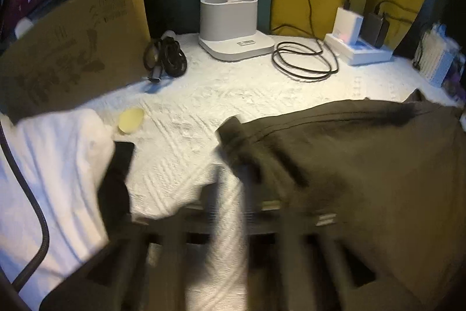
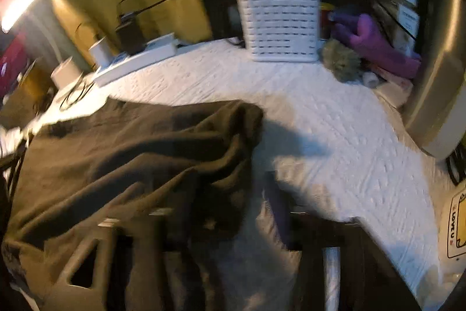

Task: Fold small clothes

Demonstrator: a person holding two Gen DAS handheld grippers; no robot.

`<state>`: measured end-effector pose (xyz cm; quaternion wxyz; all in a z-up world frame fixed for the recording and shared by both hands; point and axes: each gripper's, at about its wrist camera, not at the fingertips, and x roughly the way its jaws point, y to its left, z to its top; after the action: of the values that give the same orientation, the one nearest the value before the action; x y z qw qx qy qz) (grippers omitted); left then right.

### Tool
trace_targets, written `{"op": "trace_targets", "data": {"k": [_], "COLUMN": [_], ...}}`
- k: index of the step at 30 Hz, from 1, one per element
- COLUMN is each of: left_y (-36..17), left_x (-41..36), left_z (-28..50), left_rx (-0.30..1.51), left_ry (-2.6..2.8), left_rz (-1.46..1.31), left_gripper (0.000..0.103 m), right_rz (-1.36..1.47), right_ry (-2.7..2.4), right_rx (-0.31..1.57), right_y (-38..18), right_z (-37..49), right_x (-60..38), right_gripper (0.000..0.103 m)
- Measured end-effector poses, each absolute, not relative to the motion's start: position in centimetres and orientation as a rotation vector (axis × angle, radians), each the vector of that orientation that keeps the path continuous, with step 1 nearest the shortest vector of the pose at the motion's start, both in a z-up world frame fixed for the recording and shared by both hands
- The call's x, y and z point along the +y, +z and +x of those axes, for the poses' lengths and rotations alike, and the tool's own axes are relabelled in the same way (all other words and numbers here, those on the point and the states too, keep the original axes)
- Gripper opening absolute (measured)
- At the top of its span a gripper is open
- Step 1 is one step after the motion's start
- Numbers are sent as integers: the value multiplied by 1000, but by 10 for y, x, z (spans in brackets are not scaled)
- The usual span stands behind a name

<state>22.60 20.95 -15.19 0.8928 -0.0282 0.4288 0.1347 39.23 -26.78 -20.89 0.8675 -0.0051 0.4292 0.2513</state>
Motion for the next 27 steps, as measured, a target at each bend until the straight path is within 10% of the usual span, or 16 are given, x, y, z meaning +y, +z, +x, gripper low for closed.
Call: {"op": "trace_targets", "data": {"k": [19,21,24,25,27], "left_y": [-137,-132,-128,-127,-125], "left_x": [223,220,214,211,203], "left_z": [189,178,163,156,145], "left_rx": [892,885,866,856,853], "left_ry": [332,326,312,305,288], "left_rz": [-114,-132,-171,-183,-188], "left_gripper": [1,9,49,50,50], "right_rz": [-70,-74,-87,-75,-58], "right_ry": [360,348,305,298,292], "right_rx": [881,870,843,834,809], "right_y": [-206,-201,-193,-190,-183], "right_z": [359,356,348,345,335], "right_x": [-295,-297,-304,-309,-317], "right_gripper": [5,12,37,60,68]}}
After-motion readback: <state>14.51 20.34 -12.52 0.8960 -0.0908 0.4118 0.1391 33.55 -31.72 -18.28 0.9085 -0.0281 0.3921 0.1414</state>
